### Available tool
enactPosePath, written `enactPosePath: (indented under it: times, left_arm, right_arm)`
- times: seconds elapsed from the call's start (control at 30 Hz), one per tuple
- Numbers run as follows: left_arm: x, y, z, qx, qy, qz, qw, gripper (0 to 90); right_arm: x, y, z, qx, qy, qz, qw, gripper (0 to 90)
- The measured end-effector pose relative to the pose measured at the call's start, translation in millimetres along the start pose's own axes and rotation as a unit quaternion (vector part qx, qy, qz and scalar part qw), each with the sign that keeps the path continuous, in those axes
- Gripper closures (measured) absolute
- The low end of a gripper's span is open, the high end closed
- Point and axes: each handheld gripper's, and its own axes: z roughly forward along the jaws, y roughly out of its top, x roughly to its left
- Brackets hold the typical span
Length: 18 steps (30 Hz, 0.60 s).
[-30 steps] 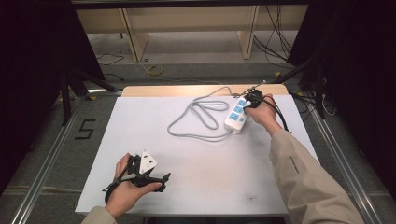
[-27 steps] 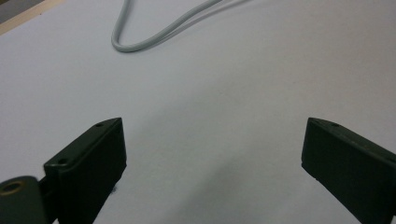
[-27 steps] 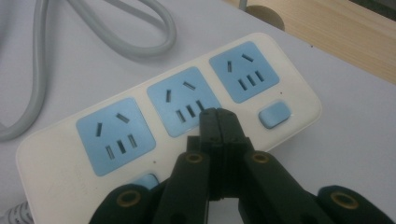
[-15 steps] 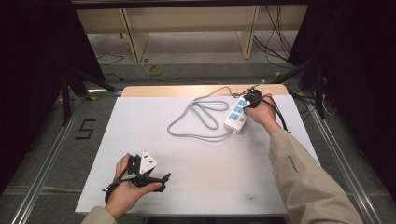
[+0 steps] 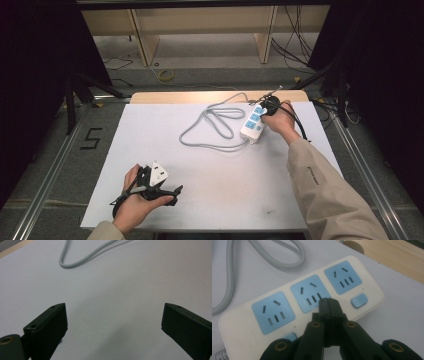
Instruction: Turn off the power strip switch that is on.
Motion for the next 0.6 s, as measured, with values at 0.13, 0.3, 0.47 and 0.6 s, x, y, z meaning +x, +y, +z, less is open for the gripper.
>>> enactPosePath:
  times: [0.13, 0.3, 0.47, 0.6]
  left_arm:
    - [0.0, -0.1, -0.1, -0.001, 0.001, -0.001, 1.0000, 6.1]
    - [0.5, -0.2, -0.2, -0.001, 0.001, 0.000, 1.0000, 6.1]
    - [0.5, 0.0, -0.1, 0.000, 0.001, 0.000, 1.0000, 6.1]
    - [0.4, 0.0, 0.2, 0.000, 0.001, 0.001, 1.0000, 6.1]
  right_arm:
    - [-0.6, -0.2, -0.1, -0.001, 0.001, 0.001, 1.0000, 90.0]
    - [-0.8, -0.2, -0.2, -0.001, 0.001, 0.001, 1.0000, 90.0]
    - [-0.8, -0.4, -0.2, -0.001, 0.001, 0.002, 1.0000, 90.0]
    - [-0.3, -0.4, -0.4, -0.002, -0.001, 0.002, 1.0000, 90.0]
